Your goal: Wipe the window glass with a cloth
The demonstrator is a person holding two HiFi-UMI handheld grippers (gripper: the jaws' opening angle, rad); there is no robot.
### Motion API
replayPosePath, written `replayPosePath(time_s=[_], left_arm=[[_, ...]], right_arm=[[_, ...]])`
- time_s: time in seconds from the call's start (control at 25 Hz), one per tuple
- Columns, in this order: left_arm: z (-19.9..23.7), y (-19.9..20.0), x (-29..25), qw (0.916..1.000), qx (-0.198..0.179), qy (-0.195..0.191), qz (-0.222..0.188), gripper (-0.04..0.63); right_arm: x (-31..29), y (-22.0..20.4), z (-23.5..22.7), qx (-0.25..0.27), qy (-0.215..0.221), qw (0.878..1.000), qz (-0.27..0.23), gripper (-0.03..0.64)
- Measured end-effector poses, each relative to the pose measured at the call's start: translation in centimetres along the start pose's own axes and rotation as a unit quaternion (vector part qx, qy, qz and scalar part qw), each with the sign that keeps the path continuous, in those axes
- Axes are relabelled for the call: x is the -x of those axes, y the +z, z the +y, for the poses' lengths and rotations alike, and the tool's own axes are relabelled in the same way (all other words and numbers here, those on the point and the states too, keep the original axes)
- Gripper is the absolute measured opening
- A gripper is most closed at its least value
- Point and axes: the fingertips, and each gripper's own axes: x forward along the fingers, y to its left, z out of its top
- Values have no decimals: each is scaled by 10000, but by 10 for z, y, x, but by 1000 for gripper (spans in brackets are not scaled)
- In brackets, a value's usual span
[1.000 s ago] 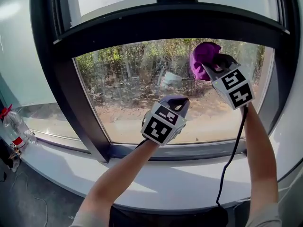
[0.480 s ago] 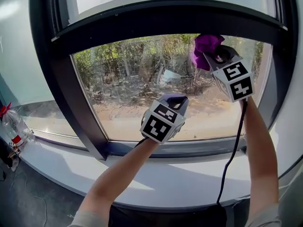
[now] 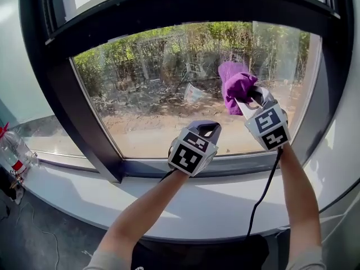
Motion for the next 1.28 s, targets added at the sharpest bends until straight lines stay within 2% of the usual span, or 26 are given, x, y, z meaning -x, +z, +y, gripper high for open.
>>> replayPosePath(time_s=[0.28,0.4,0.48,0.6,0.76,0.92,1.08,1.28], left_arm=[[-19,-53,-14,9989,96,-92,442,0],[-29,-78,-19,9978,225,-150,608,0],[-37,-94,-25,9968,292,-200,721,0],[-49,-113,-37,9951,368,-291,872,0],[-73,-132,-53,9923,449,-517,1029,0],[-88,-138,-66,9904,429,-667,1131,0],[-99,-142,-72,9893,462,-750,1167,0],[-101,-145,-79,9889,382,-803,1189,0]], right_arm=[[-6,-109,84,-409,548,9948,752,107],[1,-143,118,-797,777,9885,1025,107],[6,-164,130,-879,836,9864,1107,107],[16,-191,135,-893,867,9847,1219,107],[32,-234,133,-908,840,9779,1686,107],[38,-268,125,-748,790,9707,2142,107],[37,-305,136,-695,907,9598,2564,106],[30,-310,135,-814,724,9630,2465,106]])
